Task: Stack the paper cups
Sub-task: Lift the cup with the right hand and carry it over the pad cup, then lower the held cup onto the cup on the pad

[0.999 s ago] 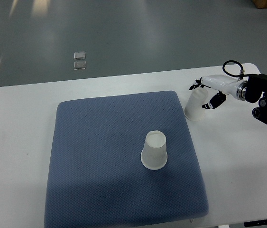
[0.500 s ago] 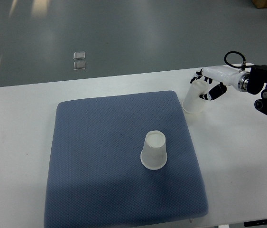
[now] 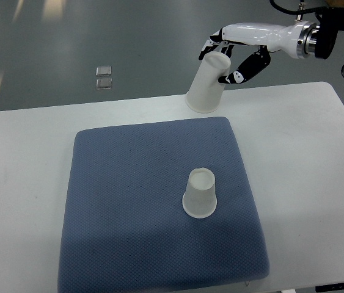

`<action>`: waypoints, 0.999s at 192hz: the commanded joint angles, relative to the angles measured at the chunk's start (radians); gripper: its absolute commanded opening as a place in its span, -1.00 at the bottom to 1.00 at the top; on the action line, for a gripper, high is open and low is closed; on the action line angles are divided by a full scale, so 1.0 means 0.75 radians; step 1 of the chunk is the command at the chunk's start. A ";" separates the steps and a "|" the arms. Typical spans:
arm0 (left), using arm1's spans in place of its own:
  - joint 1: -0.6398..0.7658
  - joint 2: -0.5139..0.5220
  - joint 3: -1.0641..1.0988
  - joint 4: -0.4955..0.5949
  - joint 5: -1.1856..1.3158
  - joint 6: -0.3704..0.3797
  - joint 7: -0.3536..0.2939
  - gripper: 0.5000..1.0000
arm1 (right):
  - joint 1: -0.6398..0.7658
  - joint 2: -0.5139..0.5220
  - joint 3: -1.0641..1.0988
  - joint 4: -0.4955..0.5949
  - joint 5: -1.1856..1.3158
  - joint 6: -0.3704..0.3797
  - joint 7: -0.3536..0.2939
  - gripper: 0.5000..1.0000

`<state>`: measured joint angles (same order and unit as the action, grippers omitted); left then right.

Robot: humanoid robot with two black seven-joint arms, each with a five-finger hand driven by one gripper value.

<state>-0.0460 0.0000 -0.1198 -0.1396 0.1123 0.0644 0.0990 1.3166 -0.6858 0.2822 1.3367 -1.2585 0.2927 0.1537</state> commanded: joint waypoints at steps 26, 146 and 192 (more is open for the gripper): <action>0.000 0.000 -0.002 0.000 0.002 0.000 -0.003 1.00 | 0.028 -0.029 -0.002 0.177 0.054 0.105 0.008 -0.75; 0.000 0.000 0.000 0.000 0.000 0.000 -0.003 1.00 | -0.050 -0.262 -0.016 0.398 0.038 0.217 0.006 -0.82; 0.000 0.000 0.000 0.000 0.000 0.000 -0.003 1.00 | -0.050 -0.262 -0.014 0.416 0.038 0.205 0.002 -0.95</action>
<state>-0.0460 0.0000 -0.1198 -0.1396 0.1121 0.0644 0.0985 1.2794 -0.8860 0.2700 1.6465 -1.2304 0.4488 0.1541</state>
